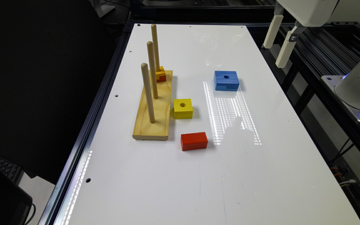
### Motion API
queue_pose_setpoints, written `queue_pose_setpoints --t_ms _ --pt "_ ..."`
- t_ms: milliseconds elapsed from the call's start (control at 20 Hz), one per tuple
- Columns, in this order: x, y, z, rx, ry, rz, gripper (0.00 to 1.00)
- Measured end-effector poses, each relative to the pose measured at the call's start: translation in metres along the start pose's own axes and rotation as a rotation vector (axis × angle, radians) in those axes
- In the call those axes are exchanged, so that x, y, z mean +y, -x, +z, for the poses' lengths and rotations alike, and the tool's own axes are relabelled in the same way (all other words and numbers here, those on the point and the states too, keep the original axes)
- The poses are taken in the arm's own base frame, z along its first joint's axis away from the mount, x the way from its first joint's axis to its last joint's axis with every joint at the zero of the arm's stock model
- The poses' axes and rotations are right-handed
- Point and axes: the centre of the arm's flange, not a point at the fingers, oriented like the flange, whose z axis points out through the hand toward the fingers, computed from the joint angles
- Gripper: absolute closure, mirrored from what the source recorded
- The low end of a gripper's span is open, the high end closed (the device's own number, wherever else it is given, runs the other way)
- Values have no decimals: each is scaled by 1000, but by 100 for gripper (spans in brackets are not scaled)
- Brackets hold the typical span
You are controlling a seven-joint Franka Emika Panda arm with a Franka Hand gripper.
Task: Pick up yellow block.
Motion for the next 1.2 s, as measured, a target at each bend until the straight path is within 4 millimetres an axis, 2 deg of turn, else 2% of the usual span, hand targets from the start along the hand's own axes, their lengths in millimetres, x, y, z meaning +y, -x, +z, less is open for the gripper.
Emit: queue_pose_setpoints --t_ms 650,1200 --pt "0 0 0 1 0 0 0" --pt "-6 -3 -9 17 -14 -6 0"
